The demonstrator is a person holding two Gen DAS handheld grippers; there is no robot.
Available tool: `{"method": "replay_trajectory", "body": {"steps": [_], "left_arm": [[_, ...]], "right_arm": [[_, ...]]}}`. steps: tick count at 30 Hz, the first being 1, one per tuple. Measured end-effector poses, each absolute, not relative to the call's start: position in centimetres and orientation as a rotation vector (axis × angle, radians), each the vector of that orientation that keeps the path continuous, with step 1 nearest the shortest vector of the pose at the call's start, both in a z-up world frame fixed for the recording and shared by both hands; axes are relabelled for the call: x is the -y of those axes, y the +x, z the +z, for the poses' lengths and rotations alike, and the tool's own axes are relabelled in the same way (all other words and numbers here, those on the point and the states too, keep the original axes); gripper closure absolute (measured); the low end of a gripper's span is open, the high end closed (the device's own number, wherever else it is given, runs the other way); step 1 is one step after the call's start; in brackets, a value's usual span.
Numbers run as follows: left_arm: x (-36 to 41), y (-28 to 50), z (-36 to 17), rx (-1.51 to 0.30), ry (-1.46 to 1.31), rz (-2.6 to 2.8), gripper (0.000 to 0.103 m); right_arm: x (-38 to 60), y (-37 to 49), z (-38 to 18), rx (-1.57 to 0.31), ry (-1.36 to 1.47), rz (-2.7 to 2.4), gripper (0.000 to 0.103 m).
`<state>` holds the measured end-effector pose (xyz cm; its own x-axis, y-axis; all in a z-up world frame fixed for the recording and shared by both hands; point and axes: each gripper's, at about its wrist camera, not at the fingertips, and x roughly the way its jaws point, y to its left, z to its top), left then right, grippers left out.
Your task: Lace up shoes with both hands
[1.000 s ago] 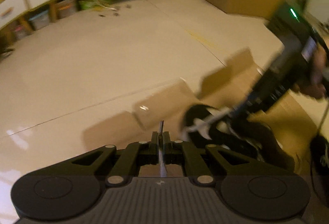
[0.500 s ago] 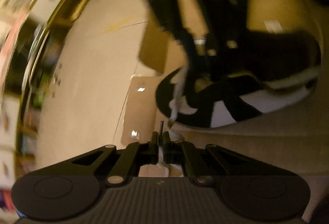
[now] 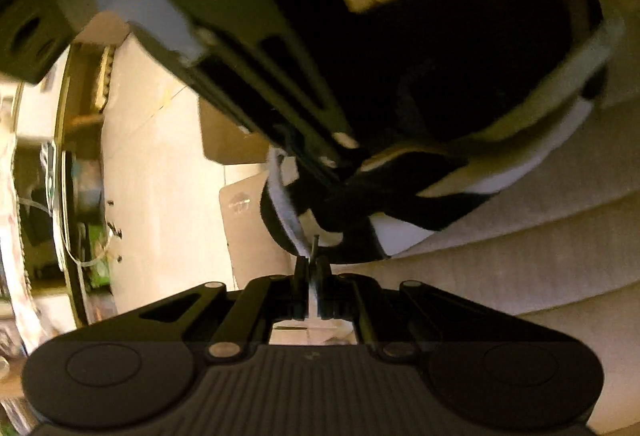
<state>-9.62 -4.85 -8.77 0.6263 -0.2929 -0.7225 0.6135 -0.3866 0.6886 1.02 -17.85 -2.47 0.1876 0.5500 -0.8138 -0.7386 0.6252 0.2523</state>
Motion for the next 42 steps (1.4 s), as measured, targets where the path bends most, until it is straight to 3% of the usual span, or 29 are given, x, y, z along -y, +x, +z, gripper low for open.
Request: {"method": "replay_trajectory", "body": {"steps": [27,42], "left_arm": [[6.5,-10.4,-11.5,-0.088,1.925,-1.011,0.100],[8.0,-10.2,-11.2,-0.080,1.865,-1.035,0.100]], "right_arm": [[19.0,3.2,-1.8,-1.043,-0.091,0.852,0.091],[18.4,1.8,-1.7,-1.039,-0.084,0.838,0.090]]}}
